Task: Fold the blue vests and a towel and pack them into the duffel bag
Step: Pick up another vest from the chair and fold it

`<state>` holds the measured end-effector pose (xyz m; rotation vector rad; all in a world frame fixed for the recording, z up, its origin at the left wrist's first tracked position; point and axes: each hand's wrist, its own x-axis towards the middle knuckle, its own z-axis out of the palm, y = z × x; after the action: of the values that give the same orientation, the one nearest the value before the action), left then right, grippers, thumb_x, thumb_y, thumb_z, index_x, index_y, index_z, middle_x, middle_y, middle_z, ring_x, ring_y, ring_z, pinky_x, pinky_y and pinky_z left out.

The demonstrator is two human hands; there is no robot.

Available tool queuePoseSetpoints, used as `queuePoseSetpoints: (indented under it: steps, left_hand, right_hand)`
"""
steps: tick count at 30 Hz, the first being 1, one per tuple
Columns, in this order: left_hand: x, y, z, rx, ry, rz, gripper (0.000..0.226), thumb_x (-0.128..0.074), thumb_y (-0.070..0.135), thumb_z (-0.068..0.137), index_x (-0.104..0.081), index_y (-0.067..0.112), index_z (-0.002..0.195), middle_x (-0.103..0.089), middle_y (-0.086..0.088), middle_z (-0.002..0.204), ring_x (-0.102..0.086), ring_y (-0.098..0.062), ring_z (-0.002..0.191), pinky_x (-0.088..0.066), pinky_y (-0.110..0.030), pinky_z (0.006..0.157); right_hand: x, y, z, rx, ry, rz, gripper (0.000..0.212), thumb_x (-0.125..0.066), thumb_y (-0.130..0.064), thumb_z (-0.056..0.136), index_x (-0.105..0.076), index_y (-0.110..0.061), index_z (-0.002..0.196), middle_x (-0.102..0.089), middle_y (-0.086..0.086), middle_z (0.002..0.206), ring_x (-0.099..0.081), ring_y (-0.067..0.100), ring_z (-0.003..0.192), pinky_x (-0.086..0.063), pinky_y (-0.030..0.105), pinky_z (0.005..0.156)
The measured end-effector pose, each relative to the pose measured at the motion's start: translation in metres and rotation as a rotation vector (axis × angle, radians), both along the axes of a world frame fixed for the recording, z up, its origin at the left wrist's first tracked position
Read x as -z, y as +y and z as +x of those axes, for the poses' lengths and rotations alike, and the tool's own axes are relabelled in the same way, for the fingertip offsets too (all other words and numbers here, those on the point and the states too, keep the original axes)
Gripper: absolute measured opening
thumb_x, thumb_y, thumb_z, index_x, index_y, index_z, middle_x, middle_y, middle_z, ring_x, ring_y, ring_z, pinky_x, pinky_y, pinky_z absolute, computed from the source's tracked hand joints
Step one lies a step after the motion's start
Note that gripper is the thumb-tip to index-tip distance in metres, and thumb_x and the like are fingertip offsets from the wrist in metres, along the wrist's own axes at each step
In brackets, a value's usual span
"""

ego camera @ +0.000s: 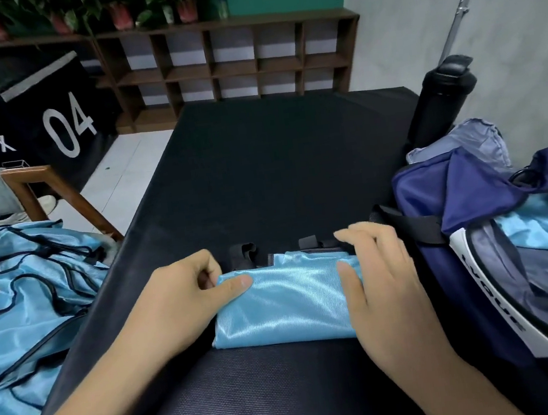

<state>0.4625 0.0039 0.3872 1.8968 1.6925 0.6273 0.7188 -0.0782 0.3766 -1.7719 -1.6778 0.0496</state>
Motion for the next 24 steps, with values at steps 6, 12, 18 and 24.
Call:
queuePoseSetpoints:
  steps: [6,12,18,24]
  left_hand:
    - [0.004,0.002,-0.005,0.021,0.01,0.005,0.05,-0.08,0.068,0.081,-0.061,0.022,0.078,-0.069,0.01,0.071,-0.057,-0.002,0.06,-0.044,-0.023,0.056]
    - [0.004,0.003,-0.008,0.019,-0.008,-0.006,0.048,-0.081,0.067,0.081,-0.064,0.022,0.08,-0.07,0.01,0.074,-0.057,-0.002,0.062,-0.045,-0.024,0.058]
    - [0.004,0.004,-0.008,0.018,-0.03,-0.022,0.044,-0.08,0.066,0.082,-0.066,0.024,0.08,-0.071,0.009,0.075,-0.061,-0.006,0.065,-0.047,-0.026,0.061]
    - [0.002,0.004,-0.008,0.032,-0.051,-0.036,0.04,-0.08,0.06,0.085,-0.067,0.023,0.08,-0.071,0.008,0.073,-0.057,-0.002,0.059,-0.047,-0.026,0.059]
  right_hand:
    - [-0.053,0.018,-0.006,-0.319,-0.136,-0.41,0.075,-0.054,-0.073,0.095,-0.032,-0.042,0.16,-0.024,-0.027,0.161,-0.02,-0.006,0.145,-0.015,0.02,0.117]
    - [-0.074,0.072,-0.01,-0.478,-0.371,-0.754,0.094,-0.071,-0.08,0.08,-0.034,-0.044,0.159,-0.047,-0.015,0.151,-0.046,0.016,0.139,-0.04,0.04,0.115]
    - [-0.083,0.109,-0.008,-0.538,-0.348,-0.931,0.065,-0.089,-0.07,0.068,-0.063,-0.038,0.118,-0.069,-0.011,0.111,-0.067,0.015,0.091,-0.055,0.037,0.083]
    - [-0.076,0.107,-0.015,-0.561,-0.239,-1.006,0.048,-0.092,-0.059,0.072,-0.068,-0.027,0.099,-0.072,-0.009,0.093,-0.068,0.016,0.084,-0.054,0.036,0.079]
